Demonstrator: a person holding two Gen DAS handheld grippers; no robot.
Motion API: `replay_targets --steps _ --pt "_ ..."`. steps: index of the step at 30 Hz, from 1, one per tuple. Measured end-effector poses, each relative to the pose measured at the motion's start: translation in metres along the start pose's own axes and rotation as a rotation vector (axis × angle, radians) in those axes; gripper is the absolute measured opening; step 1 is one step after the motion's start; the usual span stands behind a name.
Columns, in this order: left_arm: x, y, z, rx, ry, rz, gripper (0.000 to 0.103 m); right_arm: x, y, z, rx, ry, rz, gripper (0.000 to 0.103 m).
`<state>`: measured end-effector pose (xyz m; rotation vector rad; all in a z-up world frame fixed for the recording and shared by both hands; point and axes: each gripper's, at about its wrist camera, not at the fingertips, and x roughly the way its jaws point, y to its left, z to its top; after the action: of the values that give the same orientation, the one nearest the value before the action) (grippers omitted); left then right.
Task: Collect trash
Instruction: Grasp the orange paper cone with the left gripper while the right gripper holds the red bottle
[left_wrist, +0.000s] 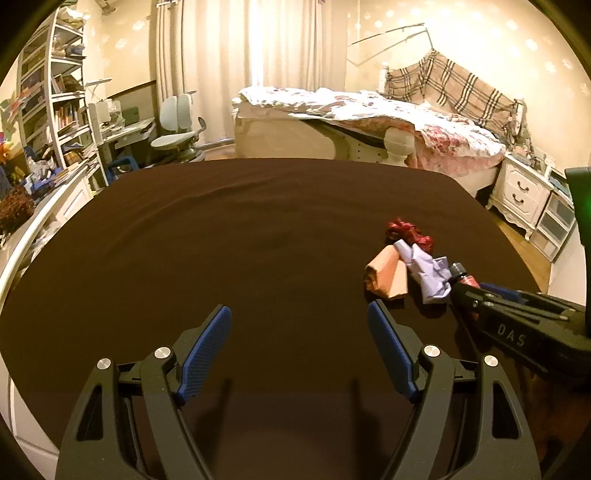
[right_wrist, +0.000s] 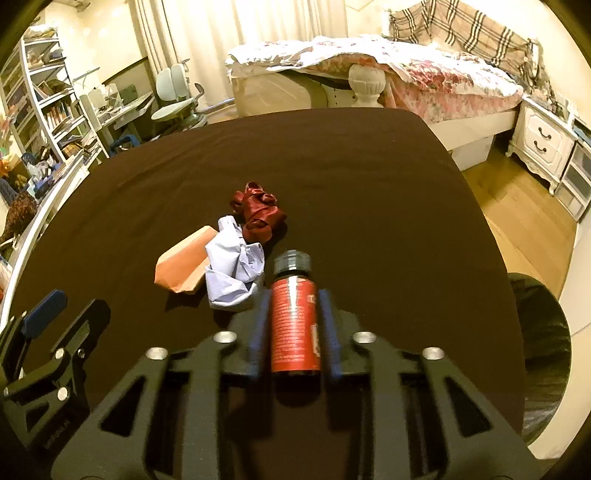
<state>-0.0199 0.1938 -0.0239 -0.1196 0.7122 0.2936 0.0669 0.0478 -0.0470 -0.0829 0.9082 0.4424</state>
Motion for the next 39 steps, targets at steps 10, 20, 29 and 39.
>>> replay_targets --steps 10,20,29,39 --pt "0.018 -0.019 0.014 0.033 0.031 -0.06 0.076 -0.003 -0.027 0.001 0.034 -0.015 -0.028 0.023" --pt "0.038 -0.036 0.022 0.093 0.089 -0.083 0.076 -0.001 -0.035 0.002 0.055 -0.019 -0.026 0.024" --pt "0.05 -0.039 0.024 0.112 0.156 -0.115 0.076 -0.001 -0.034 0.002 0.058 -0.019 -0.017 0.024" --pt "0.048 -0.039 0.018 0.124 0.165 -0.172 0.037 -0.002 -0.033 0.001 0.058 -0.02 -0.017 0.024"
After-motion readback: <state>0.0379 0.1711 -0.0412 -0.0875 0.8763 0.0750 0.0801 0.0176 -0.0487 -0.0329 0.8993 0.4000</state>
